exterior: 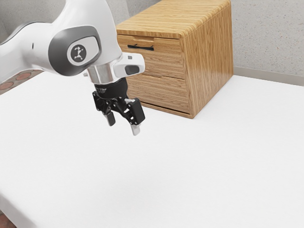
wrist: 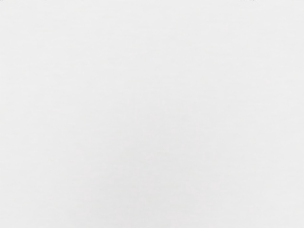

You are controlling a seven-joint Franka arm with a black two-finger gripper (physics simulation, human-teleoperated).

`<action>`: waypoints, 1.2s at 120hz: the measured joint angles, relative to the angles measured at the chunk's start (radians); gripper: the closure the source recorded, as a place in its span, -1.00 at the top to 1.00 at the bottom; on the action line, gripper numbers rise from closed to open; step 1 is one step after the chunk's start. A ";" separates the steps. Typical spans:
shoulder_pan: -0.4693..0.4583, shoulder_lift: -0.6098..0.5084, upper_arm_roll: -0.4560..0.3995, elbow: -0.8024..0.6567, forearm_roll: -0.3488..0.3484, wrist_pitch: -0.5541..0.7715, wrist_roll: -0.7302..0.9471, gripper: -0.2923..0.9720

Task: Pull the drawer handle with one arm to open the drawer

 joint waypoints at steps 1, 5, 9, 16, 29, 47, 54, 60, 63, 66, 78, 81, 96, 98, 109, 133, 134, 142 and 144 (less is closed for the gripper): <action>0.000 0.000 0.000 0.000 0.000 0.000 0.000 0.54; -0.146 -0.013 0.146 0.092 -0.016 -0.022 0.030 0.53; -0.222 -0.021 0.226 0.142 -0.029 -0.040 0.058 0.53; -0.246 -0.028 0.287 0.180 -0.045 -0.066 0.104 0.52; -0.016 -0.062 0.289 0.316 -0.057 -0.115 0.180 0.51; 0.502 -0.058 -0.076 0.434 -0.025 -0.084 0.403 0.52; 0.386 -0.026 -0.173 0.437 0.011 -0.066 0.504 0.51; 0.254 0.001 -0.209 0.437 0.030 -0.049 0.583 0.51; 0.184 0.017 -0.219 0.438 0.037 -0.036 0.620 0.51; 0.119 0.034 -0.230 0.438 0.043 -0.019 0.656 0.51; 0.081 0.091 -0.258 0.442 0.060 0.080 0.785 0.49; 0.144 0.103 -0.259 0.447 0.063 0.111 0.814 0.49; 0.366 0.183 -0.259 0.463 0.074 0.282 0.944 0.50; 0.367 0.189 -0.263 0.464 0.081 0.301 0.960 0.50; 0.348 0.207 -0.345 0.459 0.181 0.385 1.041 0.50; 0.337 0.289 -0.403 0.461 0.266 0.559 1.183 0.50; 0.336 0.290 -0.405 0.461 0.267 0.565 1.188 0.50; 0.326 0.294 -0.412 0.460 0.276 0.602 1.225 0.50; 0.322 0.295 -0.413 0.459 0.279 0.609 1.233 0.50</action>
